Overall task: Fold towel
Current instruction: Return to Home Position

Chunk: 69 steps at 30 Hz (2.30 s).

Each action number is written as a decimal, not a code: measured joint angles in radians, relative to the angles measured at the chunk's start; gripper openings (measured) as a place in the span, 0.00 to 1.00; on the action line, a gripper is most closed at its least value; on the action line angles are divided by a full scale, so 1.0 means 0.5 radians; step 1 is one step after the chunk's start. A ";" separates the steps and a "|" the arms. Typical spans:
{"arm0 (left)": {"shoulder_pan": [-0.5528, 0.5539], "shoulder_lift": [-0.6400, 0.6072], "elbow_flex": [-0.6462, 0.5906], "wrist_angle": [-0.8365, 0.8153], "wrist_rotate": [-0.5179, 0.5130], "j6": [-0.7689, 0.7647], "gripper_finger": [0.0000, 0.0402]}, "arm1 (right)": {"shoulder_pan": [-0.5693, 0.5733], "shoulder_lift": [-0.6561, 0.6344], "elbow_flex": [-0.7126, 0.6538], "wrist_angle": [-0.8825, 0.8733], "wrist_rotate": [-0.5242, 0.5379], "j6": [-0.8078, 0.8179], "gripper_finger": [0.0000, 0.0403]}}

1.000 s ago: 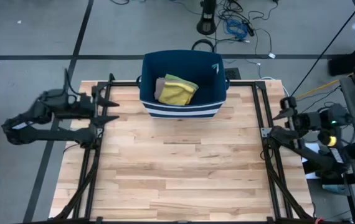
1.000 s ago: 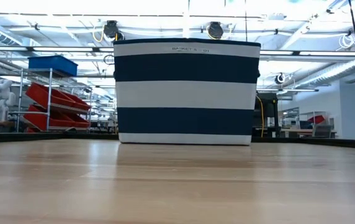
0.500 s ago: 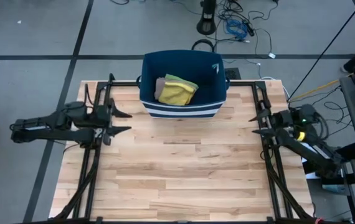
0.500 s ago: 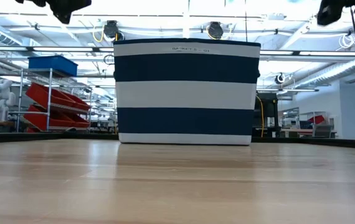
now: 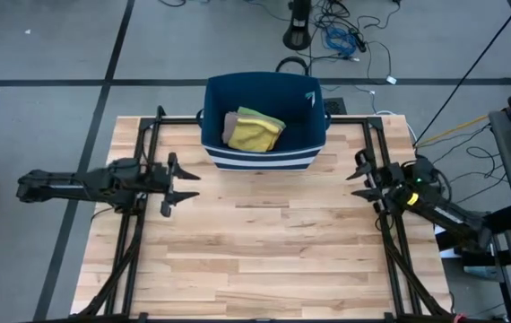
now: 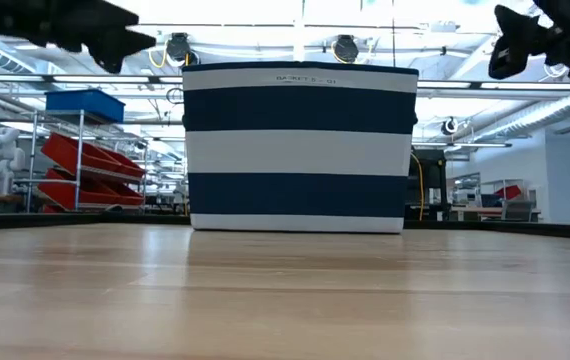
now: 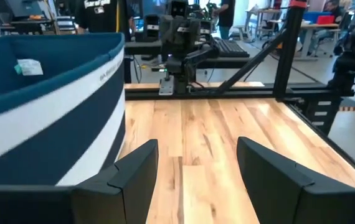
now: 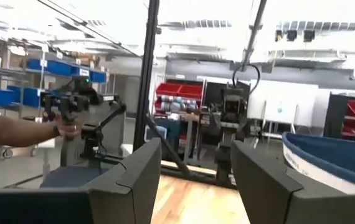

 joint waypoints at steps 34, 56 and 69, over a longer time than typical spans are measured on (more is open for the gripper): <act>0.000 -0.106 -0.111 -0.224 -0.095 -0.124 0.56 | 0.039 0.001 -0.070 -0.644 0.105 -0.271 0.45; 0.002 -0.725 -0.691 0.086 -0.180 -0.299 0.56 | 0.039 0.001 -0.069 -0.723 0.094 -0.426 0.45; 0.002 -0.724 -0.691 0.081 -0.189 -0.304 0.56 | 0.039 0.002 -0.069 -0.643 0.098 -0.467 0.45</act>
